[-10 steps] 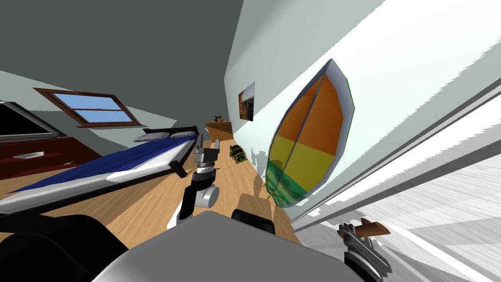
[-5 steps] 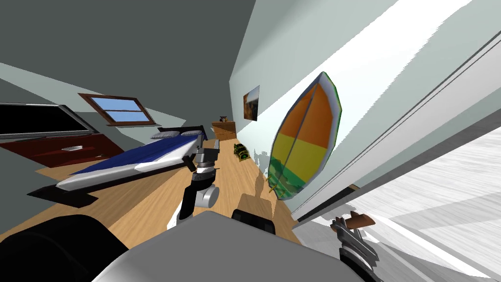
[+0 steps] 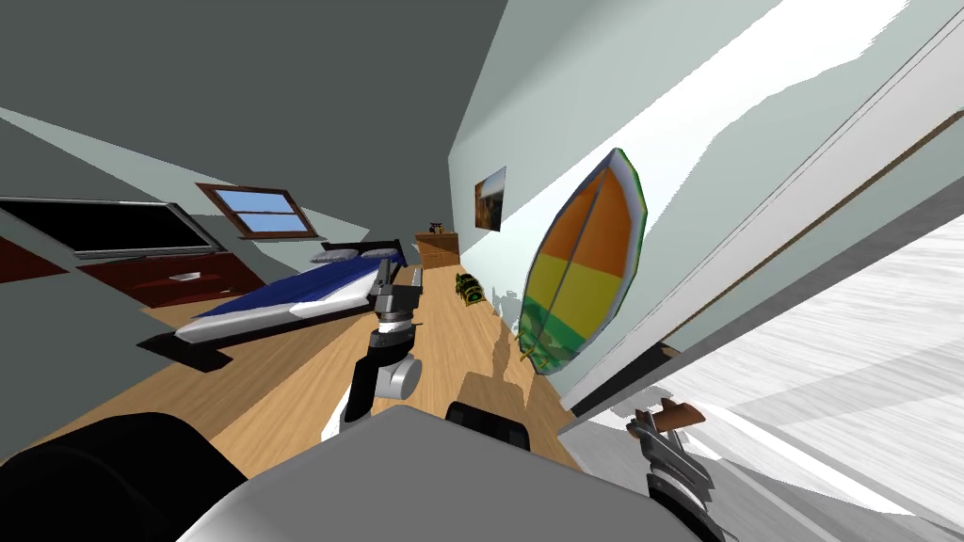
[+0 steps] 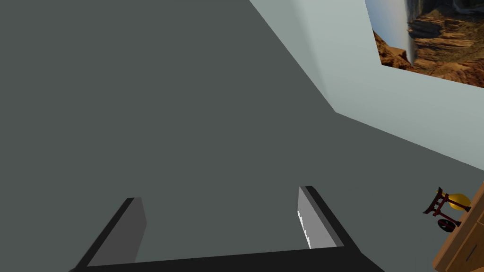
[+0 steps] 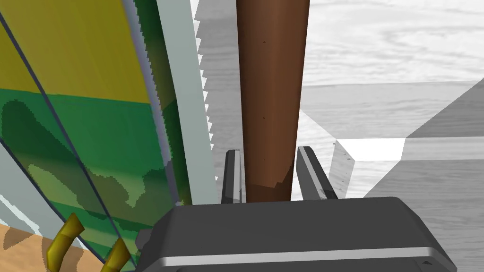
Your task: Pull the door open
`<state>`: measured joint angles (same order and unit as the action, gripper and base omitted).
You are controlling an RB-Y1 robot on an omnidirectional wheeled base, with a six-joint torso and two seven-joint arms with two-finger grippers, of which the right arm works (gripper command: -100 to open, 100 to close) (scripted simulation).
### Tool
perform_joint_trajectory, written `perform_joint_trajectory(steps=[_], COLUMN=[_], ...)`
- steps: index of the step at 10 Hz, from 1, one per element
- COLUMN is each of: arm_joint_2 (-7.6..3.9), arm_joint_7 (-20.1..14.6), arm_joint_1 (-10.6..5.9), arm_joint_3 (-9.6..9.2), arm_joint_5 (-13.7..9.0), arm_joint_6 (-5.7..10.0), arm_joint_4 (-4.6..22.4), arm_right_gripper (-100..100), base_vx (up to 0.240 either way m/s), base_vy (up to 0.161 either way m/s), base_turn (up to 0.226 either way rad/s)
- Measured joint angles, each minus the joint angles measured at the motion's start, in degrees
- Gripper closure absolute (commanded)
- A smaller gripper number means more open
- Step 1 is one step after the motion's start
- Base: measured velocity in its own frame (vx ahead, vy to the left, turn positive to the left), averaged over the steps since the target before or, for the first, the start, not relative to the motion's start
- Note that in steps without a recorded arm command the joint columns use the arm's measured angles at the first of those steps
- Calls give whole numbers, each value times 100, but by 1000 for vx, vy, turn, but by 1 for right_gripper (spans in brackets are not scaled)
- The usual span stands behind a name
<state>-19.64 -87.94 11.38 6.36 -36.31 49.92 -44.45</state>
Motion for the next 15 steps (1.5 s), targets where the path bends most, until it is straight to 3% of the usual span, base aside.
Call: perform_joint_trajectory(steps=[6,12,15], arm_joint_2=[-91,-283,-329], arm_joint_7=[-203,-578,-673], arm_joint_1=[161,326,396], arm_joint_3=[-330,-822,-964], arm_joint_5=[207,514,603], arm_joint_6=[44,277,345], arm_joint_4=[-161,-285,-324], arm_right_gripper=[100,100,100], base_vx=[-192,-234,-205], base_vy=[37,20,-8], base_turn=[45,60,54])
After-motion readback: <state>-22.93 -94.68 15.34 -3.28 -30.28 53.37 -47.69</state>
